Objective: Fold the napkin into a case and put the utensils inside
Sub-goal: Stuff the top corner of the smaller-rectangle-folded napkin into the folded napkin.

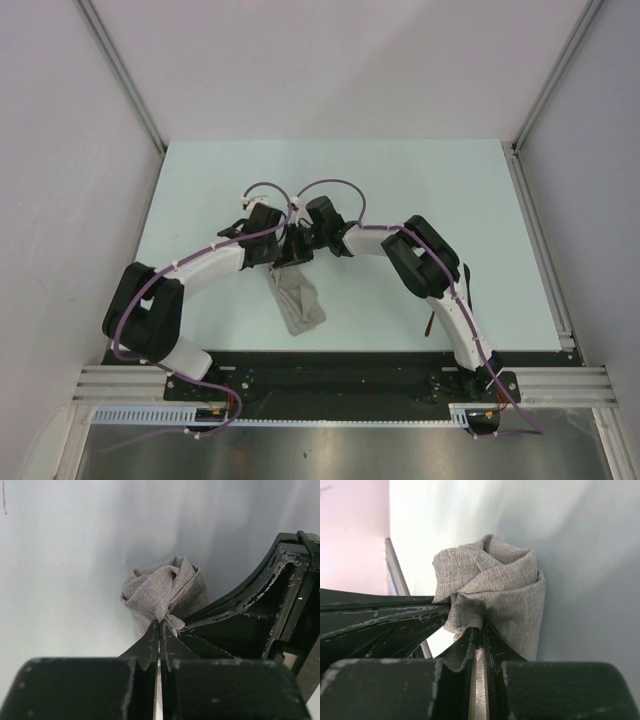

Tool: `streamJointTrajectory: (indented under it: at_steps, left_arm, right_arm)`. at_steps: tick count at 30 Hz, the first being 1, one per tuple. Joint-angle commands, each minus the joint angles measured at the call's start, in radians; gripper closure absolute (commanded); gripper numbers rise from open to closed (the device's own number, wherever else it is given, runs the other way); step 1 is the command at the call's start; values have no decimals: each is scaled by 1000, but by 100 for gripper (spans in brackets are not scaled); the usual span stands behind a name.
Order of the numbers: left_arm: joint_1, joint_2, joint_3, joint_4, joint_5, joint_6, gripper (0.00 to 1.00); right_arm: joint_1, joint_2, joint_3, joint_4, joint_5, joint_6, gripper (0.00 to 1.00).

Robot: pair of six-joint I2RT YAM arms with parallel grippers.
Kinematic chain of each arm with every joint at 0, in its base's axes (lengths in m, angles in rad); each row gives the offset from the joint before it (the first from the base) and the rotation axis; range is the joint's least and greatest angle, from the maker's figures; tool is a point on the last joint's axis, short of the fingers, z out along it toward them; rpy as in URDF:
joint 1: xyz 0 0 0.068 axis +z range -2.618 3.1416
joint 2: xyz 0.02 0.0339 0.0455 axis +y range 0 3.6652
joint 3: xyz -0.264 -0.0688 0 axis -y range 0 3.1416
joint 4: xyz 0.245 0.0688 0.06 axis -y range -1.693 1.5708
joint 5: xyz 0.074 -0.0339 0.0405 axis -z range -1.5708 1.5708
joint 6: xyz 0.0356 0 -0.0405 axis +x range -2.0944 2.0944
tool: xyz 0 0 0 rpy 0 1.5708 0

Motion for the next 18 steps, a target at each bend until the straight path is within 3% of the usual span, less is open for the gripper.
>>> streamJointTrajectory:
  at_steps: [1, 9, 13, 18]
  left_arm:
    - [2, -45, -20, 39, 5, -45, 100]
    - [2, -60, -53, 68, 23, -58, 100]
    - [12, -57, -39, 53, 14, -65, 100]
    - [57, -48, -27, 29, 22, -87, 100]
  right_arm:
    - [-13, 43, 45, 182, -47, 98, 93]
    - [-28, 123, 81, 514, -126, 447, 92]
    - [-7, 161, 88, 442, -109, 406, 91]
    - [6, 122, 63, 257, -84, 238, 87]
